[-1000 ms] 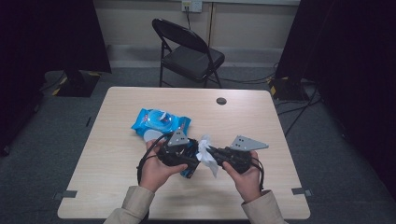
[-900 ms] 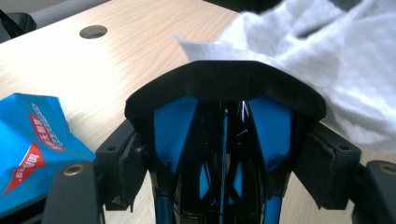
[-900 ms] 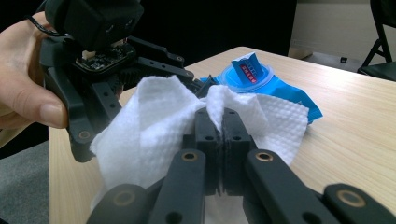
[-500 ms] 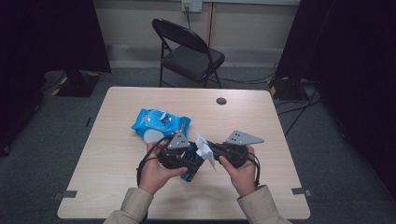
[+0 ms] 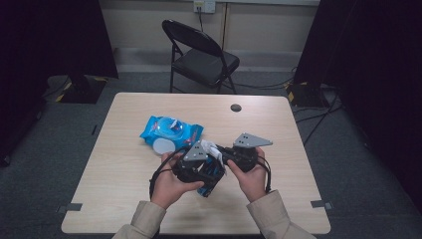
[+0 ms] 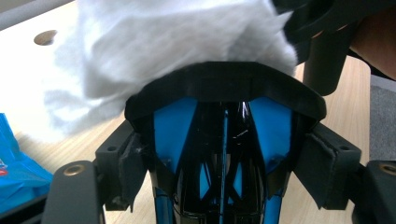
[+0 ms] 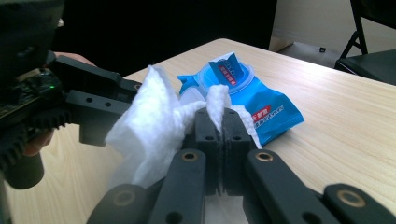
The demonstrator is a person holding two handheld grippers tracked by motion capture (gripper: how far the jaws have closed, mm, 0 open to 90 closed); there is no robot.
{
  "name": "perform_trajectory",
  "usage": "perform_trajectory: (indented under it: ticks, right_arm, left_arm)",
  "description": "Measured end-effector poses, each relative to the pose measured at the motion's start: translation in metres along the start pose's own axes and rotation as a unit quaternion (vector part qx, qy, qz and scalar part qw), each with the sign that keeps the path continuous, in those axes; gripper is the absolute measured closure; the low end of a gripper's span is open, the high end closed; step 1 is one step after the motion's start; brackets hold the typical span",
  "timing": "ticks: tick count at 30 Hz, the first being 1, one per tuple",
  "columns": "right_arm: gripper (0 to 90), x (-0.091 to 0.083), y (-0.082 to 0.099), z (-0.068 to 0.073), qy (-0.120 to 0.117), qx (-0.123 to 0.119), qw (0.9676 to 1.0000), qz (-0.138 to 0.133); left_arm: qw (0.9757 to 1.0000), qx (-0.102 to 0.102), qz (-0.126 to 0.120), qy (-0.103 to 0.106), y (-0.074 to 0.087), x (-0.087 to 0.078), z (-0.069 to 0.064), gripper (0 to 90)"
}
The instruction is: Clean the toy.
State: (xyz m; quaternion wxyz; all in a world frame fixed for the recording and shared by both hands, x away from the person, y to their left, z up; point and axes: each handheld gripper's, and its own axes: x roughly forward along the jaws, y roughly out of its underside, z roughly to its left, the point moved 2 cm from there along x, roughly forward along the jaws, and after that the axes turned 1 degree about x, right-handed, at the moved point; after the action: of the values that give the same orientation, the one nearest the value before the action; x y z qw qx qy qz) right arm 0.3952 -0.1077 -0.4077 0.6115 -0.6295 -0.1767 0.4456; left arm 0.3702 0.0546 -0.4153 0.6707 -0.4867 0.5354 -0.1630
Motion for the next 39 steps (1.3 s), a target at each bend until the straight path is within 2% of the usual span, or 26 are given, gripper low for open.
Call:
perform_trajectory:
  ticks: [8, 13, 15, 21, 25, 28, 31, 34, 37, 39]
  right_arm:
    - [88.4, 0.007, 0.003, -0.001, 0.004, 0.001, 1.0, 0.007]
    - [88.3, 0.007, 0.005, -0.005, 0.006, 0.007, 1.0, 0.001]
    - [88.4, 0.002, 0.004, -0.007, 0.01, 0.003, 0.9999, -0.005]
    - [88.4, -0.02, 0.001, -0.016, 0.019, 0.006, 0.9993, -0.033]
    - [88.4, -0.034, 0.001, -0.018, 0.015, 0.005, 0.999, -0.042]
    - [88.3, -0.041, 0.002, -0.015, 0.007, 0.003, 0.9986, -0.052]
    - [88.3, -0.046, 0.002, -0.012, 0.003, -0.001, 0.9985, -0.055]
    - [88.3, -0.049, 0.004, -0.008, -0.004, -0.005, 0.9986, -0.053]
    - [88.3, -0.047, 0.007, -0.004, -0.006, -0.011, 0.9989, -0.046]
    - [88.3, -0.043, 0.01, -0.002, -0.008, -0.012, 0.9991, -0.041]
  left_arm:
    - [1.0, 0.005, -0.001, 0.008, 0.001, 0.002, -0.004, 25.5]
    - [1.0, 0.005, 0.0, 0.007, 0.001, 0.0, -0.003, 25.5]
    - [1.0, 0.008, -0.001, 0.002, 0.001, -0.003, -0.001, 25.5]
    - [0.9998, -0.002, 0.001, -0.018, 0.005, -0.012, 0.01, 25.4]
    - [0.9994, -0.013, -0.001, -0.031, 0.007, -0.017, 0.017, 25.4]
    - [0.9991, -0.015, 0.0, -0.04, 0.007, -0.018, 0.021, 25.5]
    - [0.9987, -0.023, -0.006, -0.045, 0.006, -0.02, 0.025, 25.4]
    - [0.9984, -0.018, -0.007, -0.053, 0.005, -0.02, 0.026, 25.4]
    - [0.9986, -0.022, -0.011, -0.046, 0.001, -0.019, 0.023, 25.5]
    - [0.9989, -0.018, -0.011, -0.043, 0.0, -0.017, 0.021, 25.5]
